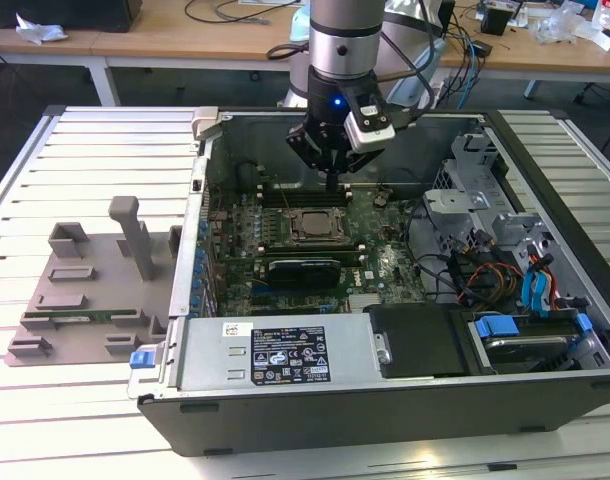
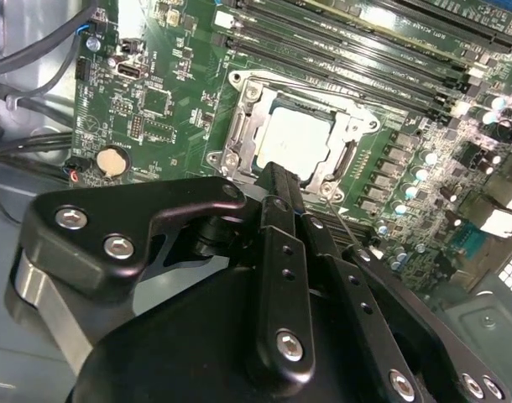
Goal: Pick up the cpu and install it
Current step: 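Install the first cpu locking lever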
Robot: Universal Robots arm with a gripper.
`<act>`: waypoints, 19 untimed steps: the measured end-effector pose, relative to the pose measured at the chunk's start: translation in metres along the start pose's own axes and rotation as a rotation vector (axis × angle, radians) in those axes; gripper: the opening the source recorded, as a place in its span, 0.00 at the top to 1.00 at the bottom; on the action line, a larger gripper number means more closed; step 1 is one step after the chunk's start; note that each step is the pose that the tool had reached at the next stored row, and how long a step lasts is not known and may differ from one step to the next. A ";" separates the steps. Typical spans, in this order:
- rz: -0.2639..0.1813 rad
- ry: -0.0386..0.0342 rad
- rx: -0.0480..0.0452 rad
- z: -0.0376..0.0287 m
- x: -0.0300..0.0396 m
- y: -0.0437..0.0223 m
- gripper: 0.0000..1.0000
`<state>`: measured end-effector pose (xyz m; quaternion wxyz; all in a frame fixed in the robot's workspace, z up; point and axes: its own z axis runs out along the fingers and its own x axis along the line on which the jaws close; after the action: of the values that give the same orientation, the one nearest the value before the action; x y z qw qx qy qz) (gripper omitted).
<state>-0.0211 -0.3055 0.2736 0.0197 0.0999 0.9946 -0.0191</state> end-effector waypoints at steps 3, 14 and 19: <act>-0.037 -0.0013 -0.0016 0.0000 0.0000 0.0000 0.89; -0.146 -0.0050 -0.0062 0.0000 0.0000 0.0000 0.89; -0.196 -0.0067 -0.0085 0.0000 0.0000 0.0000 0.89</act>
<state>-0.0211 -0.3055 0.2736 0.0214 0.0020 0.9996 -0.0170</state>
